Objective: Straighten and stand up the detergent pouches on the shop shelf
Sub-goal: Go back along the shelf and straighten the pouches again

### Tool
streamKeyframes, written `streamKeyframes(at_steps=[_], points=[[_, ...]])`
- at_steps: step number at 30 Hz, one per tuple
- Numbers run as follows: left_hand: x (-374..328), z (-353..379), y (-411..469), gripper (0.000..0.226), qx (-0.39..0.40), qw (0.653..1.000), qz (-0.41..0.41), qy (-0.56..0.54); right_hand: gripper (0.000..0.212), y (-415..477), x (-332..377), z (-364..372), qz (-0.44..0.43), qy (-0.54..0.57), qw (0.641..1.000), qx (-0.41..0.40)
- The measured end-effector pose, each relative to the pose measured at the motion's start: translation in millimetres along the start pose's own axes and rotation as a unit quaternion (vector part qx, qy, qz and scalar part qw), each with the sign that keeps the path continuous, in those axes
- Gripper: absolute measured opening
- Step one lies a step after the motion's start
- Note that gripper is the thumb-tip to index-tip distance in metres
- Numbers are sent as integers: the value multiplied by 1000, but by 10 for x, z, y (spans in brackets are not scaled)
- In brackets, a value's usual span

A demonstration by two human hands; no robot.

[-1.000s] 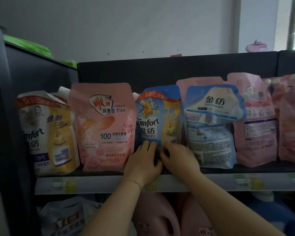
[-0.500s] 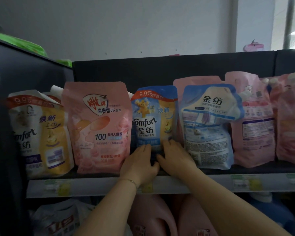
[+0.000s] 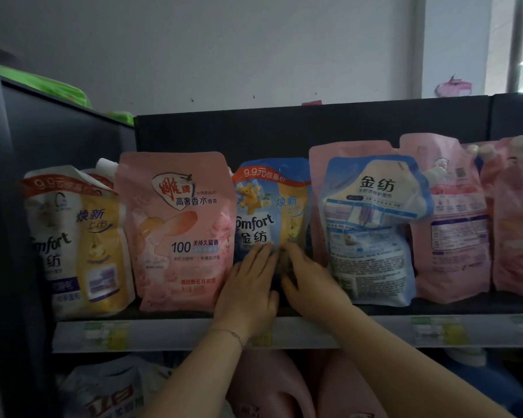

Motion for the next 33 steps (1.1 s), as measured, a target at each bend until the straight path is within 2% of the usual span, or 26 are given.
streamKeyframes(at_steps=[9, 21, 26, 29, 33], points=[[10, 6, 5, 83, -24, 998, -49, -25, 60, 64, -36, 66, -27, 46, 997, 53], [27, 22, -5, 79, -17, 998, -48, -27, 66, 53, -19, 78, -22, 48, 997, 52], [16, 12, -12, 72, -9, 999, -51, -1, 52, -6, 16, 46, 23, -22, 999, 6], [-10, -14, -21, 65, 6, 998, -57, 9, 42, -34, 54, 11, 6, -60, 998, -6], [-41, -33, -37, 64, 19, 997, -70, 13, 38, -12, 13, 15, 20, -32, 999, -38]])
Point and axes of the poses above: each hand's wrist, its own y-axis towards the middle knuckle, its own z-axis out of the palm, x = y × z, the point moved 4 cm from there along y, towards the middle knuckle, and after that the axes turned 3 degrees about z, right-handed, at the moved point
